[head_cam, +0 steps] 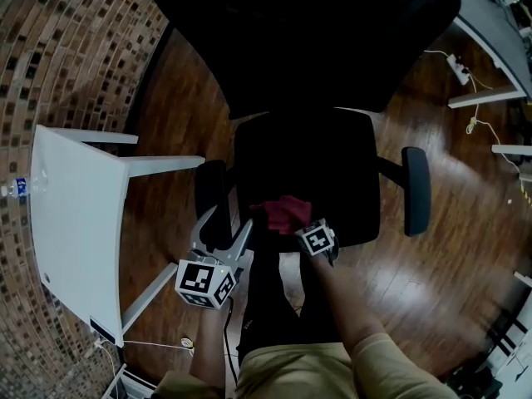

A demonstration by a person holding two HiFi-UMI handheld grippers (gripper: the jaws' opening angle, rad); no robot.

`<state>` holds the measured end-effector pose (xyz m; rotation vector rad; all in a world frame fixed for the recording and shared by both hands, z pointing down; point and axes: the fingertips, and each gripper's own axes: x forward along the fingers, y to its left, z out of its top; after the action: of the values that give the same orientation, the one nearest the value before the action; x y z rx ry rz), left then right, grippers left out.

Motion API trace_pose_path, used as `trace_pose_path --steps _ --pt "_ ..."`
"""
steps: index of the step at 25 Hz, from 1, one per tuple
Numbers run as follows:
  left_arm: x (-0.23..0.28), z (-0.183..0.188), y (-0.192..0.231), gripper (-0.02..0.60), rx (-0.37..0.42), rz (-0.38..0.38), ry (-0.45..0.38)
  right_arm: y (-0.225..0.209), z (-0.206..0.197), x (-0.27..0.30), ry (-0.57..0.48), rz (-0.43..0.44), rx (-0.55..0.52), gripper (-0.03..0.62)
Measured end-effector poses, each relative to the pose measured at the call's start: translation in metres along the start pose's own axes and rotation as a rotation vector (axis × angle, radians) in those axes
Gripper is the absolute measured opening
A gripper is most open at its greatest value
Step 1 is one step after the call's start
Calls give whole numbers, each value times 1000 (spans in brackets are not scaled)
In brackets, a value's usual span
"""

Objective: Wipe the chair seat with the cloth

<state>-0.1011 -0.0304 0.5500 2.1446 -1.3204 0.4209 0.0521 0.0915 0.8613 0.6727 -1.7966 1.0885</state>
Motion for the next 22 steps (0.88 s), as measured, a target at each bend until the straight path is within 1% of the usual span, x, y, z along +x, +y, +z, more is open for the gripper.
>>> trace_pose_path --steps 1,2,3,4,6,7,8,9,10,11,12,13,15,17,18,19,20,21,22 --pt "1 2 -2 276 -13 0 -12 -47 -21 -22 11 -98 63 18" --pt "2 5 -4 275 -25 0 -28 -88 -37 -48 -2 -175 114 18" --pt "3 9 -6 274 -33 0 -41 -122 -49 -75 -24 -235 137 18" --pt "4 12 -9 275 -34 -1 -49 -148 -57 -99 -43 -289 130 18" --pt "5 17 -15 275 -26 -3 -57 -184 -70 -137 -52 -393 104 18" --pt "4 18 -18 275 -26 -6 -62 -195 -77 -149 -52 -436 120 18" --pt "4 19 -22 276 -28 -9 -66 -202 -83 -156 -58 -463 150 19" --pt "3 20 -24 275 -29 -10 -71 -202 -84 -157 -72 -467 179 18" --pt "1 20 -26 276 -30 -8 -75 -194 -79 -153 -92 -443 189 18" --pt "-3 20 -26 275 -32 -3 -78 -174 -69 -141 -118 -385 173 18" --pt "-7 20 -24 276 -35 5 -81 -143 -54 -125 -147 -296 133 18" --pt "-11 19 -22 275 -38 13 -86 -102 -36 -104 -176 -186 79 18" --pt "-19 15 -15 275 -39 27 -96 -7 0 -61 -216 44 -33 18" --pt "-25 13 -9 284 -30 40 -91 88 31 -23 -235 253 -111 18" --pt "-28 12 -6 285 -24 48 -84 131 41 -7 -225 345 -133 18" --pt "-32 11 -3 287 -20 56 -76 170 42 7 -190 418 -154 18" --pt "-37 10 -1 287 -18 63 -69 200 37 20 -130 460 -188 18" --pt "-42 9 1 287 -17 68 -66 218 27 31 -62 459 -239 19" --pt "-47 9 3 285 -15 73 -65 220 19 41 -7 417 -293 20"
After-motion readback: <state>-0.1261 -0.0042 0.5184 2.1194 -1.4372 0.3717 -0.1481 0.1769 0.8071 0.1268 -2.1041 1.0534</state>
